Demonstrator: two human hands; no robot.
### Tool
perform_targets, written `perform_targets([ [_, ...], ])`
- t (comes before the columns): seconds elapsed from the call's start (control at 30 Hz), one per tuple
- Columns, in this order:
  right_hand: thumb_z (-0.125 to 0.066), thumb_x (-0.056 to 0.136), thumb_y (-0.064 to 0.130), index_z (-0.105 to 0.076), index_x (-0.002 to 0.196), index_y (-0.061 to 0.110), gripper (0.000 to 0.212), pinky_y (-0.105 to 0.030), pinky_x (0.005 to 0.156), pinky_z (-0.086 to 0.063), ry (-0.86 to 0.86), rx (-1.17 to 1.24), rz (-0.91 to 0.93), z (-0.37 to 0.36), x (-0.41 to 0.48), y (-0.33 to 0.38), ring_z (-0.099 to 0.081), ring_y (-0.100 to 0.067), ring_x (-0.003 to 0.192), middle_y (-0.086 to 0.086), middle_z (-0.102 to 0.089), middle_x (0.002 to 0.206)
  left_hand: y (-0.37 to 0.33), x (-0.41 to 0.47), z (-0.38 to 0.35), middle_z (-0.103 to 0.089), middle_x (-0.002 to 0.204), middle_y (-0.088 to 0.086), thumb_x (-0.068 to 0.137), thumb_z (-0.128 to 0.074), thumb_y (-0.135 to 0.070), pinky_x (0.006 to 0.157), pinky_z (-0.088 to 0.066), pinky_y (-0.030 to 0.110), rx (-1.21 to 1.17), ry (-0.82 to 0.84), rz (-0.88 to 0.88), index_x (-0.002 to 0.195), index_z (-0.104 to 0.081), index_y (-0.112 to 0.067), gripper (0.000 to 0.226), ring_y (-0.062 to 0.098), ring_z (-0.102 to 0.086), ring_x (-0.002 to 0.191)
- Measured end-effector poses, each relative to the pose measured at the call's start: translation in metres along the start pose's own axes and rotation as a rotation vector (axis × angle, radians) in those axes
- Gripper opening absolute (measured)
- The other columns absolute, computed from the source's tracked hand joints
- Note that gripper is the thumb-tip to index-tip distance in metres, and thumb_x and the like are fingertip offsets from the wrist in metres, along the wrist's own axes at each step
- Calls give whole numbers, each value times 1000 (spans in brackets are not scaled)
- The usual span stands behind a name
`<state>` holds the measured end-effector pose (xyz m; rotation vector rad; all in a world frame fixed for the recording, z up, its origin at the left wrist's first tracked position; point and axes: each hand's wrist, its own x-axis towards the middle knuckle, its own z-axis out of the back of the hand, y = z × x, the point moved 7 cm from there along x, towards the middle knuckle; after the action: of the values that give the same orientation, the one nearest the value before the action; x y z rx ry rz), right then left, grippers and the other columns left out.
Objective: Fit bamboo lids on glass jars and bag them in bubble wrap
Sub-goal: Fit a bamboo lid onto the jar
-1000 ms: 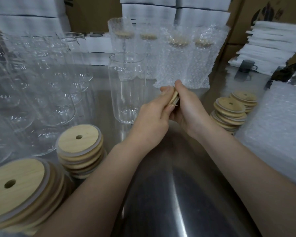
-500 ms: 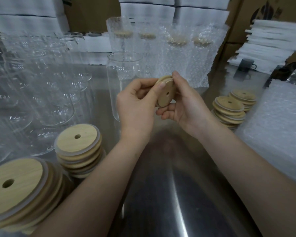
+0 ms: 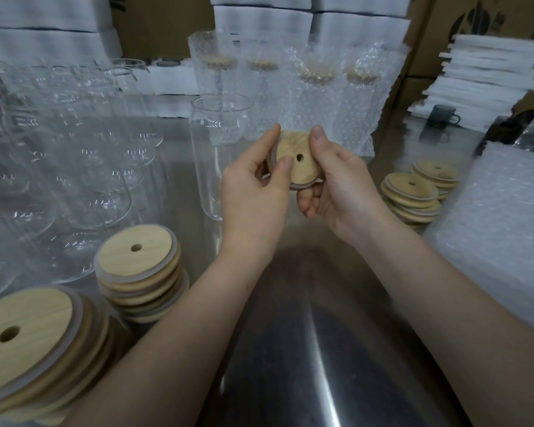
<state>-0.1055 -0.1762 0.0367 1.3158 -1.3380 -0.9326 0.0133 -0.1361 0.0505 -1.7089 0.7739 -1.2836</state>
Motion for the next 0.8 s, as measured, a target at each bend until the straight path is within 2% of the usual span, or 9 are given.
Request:
perform_targets([
  [0.1, -43, 104, 37, -55, 121, -8, 50, -23, 34, -42, 32, 20, 9, -1, -1, 3, -55, -17, 37, -17, -63, 71, 1, 1, -5, -57, 127, -6, 92, -58, 5, 103, -44, 18, 10, 61, 3, 140, -50, -8, 51, 6, -56, 122],
  [0.2, -38, 106, 31, -55, 119, -6, 43, -23, 36, -44, 52, 31, 9, -2, -3, 4, -57, -18, 39, -14, -63, 67, 3, 0, -7, -57, 135, -1, 89, -61, 6, 101, -44, 15, -2, 96, 12, 141, -49, -13, 57, 4, -54, 124],
  [0.27, -37, 107, 29, -56, 118, -5, 40, -24, 37, -45, 53, 14, 6, -2, -3, 4, -57, -20, 41, -12, -62, 65, 2, -2, -6, -61, 128, -3, 84, -68, 6, 93, -45, 11, 11, 95, -3, 135, -53, -19, 59, -1, -58, 115],
  [0.43, -32, 106, 27, -58, 104, -3, 40, -27, 35, -45, 54, -58, -6, -7, -3, 6, -58, -24, 39, -13, -62, 57, 3, 0, 3, -62, 99, -10, 73, -80, -1, 81, -49, 15, 69, 3, -42, 111, -53, -24, 51, -3, -61, 89],
  [0.53, -29, 106, 34, -59, 107, -2, 47, -26, 36, -45, 81, -88, -14, -11, -3, 4, -59, -27, 40, -16, -62, 57, 3, 1, 8, -61, 89, -12, 70, -84, -8, 73, -48, 14, 92, -45, -52, 100, -52, -24, 47, -5, -61, 80],
  [0.63, -31, 106, 37, -57, 110, -5, 50, -28, 37, -48, 93, -131, 12, -15, -4, 2, -60, -27, 40, -14, -62, 54, 0, 0, 14, -62, 81, -13, 67, -87, -19, 71, -51, 20, 162, -110, -91, 87, -49, -32, 45, -4, -61, 76],
  [0.8, -39, 106, 34, -52, 89, 6, 35, -30, 38, -49, 73, -148, 99, -19, -8, 5, -60, -26, 39, -14, -60, 54, -7, -1, 19, -59, 73, -17, 71, -85, -28, 73, -51, 28, 221, -167, -146, 77, -46, -34, 40, -3, -57, 69],
])
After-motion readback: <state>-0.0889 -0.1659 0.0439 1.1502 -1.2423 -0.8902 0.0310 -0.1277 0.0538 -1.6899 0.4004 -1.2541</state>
